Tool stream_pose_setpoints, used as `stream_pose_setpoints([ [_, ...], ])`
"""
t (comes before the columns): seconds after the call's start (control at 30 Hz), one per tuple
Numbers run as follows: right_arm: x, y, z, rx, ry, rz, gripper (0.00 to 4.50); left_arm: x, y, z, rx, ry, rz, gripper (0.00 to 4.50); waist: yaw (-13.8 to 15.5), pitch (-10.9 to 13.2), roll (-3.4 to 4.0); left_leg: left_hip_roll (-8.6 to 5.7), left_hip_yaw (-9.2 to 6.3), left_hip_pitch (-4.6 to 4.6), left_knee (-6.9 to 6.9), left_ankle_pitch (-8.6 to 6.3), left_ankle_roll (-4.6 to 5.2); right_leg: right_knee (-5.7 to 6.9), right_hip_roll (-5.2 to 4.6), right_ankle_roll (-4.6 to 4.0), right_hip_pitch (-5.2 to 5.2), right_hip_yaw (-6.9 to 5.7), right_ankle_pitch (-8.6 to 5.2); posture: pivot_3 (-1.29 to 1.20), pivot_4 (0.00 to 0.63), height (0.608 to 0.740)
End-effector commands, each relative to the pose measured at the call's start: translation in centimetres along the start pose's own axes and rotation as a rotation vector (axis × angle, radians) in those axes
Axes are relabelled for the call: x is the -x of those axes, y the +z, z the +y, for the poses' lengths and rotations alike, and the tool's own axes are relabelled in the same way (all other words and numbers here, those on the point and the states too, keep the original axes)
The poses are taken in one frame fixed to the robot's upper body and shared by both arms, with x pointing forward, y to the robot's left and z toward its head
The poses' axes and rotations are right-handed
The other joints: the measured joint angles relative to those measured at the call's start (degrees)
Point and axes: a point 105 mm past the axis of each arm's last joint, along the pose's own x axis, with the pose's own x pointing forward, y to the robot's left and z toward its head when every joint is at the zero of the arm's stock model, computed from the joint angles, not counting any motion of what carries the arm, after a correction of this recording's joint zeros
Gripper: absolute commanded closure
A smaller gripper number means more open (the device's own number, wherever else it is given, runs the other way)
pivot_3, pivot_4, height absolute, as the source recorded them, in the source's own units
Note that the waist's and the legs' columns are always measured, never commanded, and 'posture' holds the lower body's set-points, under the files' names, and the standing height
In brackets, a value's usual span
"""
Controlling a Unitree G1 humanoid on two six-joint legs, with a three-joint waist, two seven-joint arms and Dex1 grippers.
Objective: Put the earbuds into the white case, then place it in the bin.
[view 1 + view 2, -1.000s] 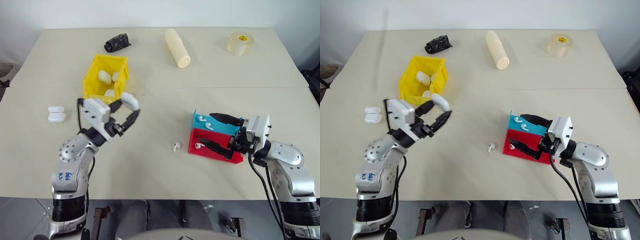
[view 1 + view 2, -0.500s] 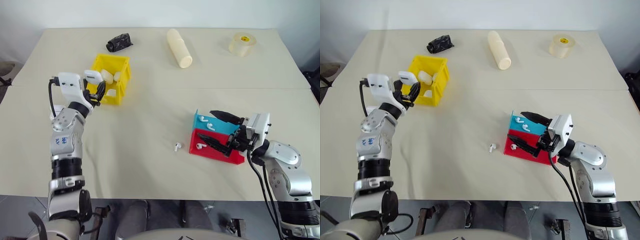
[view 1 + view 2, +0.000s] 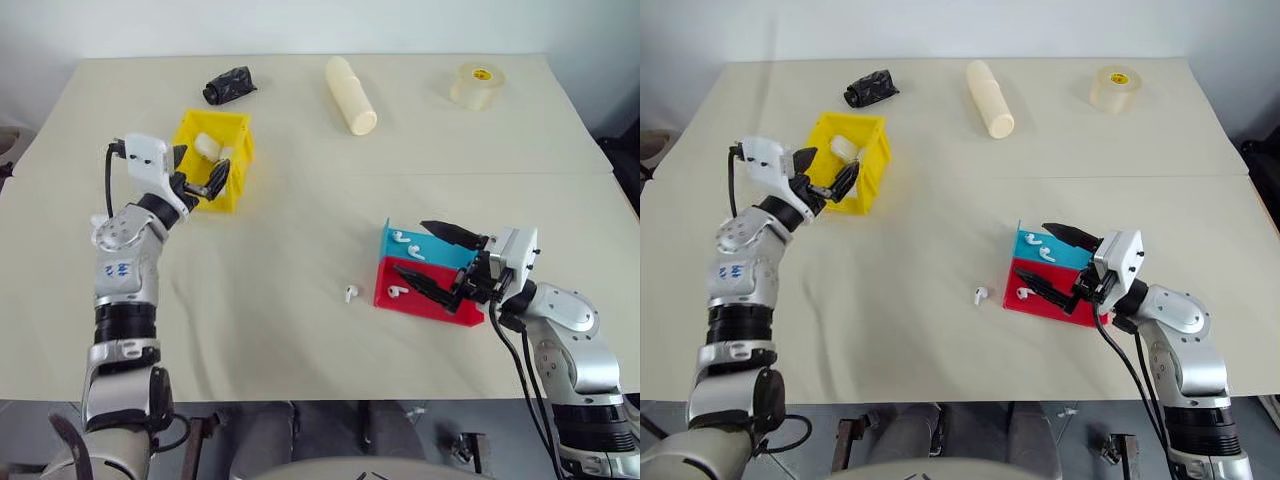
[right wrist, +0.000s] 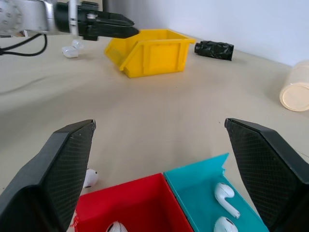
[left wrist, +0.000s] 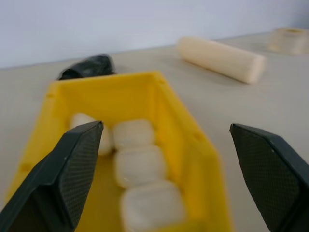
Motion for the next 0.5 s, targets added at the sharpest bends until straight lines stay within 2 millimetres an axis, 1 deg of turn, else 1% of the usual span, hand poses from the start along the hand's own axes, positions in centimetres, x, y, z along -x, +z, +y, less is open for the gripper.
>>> stream_pose_setpoints([
  [0.03,1.1,0.8,-0.9,0.062,0.001,0.009,0.0,3.3,1.7,-1.8,-0.098,-0.166,-0.007,0.02,-0.29,0.0,0.01,0.03,0.03,0.01,-0.03,-0.01,0.0,-0.01,0.01,-0.01,0.0,0.04,0.0,0.0,0.15,0.74],
  [0.07,1.3,0.8,-1.1,0.063,0.009,0.016,0.0,4.6,1.5,-2.5,-0.117,-0.22,0.006,0.02,-0.27,0.0,0.0,0.04,0.04,0.03,-0.05,-0.01,-0.01,0.0,0.0,-0.02,0.0,0.06,-0.01,0.0,0.15,0.74],
  [0.13,1.7,0.8,-1.2,0.061,0.04,0.031,0.0,7.2,0.6,-3.3,-0.19,-0.271,0.057,0.02,-0.19,0.0,0.03,0.12,0.05,0.03,-0.05,-0.01,-0.02,-0.05,0.03,-0.03,0.01,0.05,-0.02,0.0,0.15,0.74],
  [0.27,2.5,0.5,-1.3,0.034,0.079,0.052,0.0,10.3,-1.6,-4.3,-0.256,-0.325,0.158,0.02,0.34,0.01,0.04,0.14,0.05,0.1,-0.05,-0.02,-0.02,-0.21,0.0,-0.1,0.07,0.06,-0.05,0.0,0.15,0.74],
  [0.37,3.1,0.2,-1.4,0.03,0.101,0.078,0.0,11.2,-2.2,-5.3,-0.266,-0.372,0.161,0.02,1.05,0.01,0.04,0.13,0.01,0.13,-0.01,-0.03,-0.01,-0.28,-0.01,-0.1,0.16,0.04,-0.05,0.0,0.15,0.74],
  [0.5,3.8,-0.2,-1.2,0.045,0.131,0.111,0.0,11.0,-2.0,-6.3,-0.295,-0.401,0.125,0.02,1.46,0.0,0.05,0.13,0.0,0.13,-0.01,-0.04,-0.01,-0.29,-0.02,-0.1,0.16,0.01,-0.05,0.0,0.15,0.74],
])
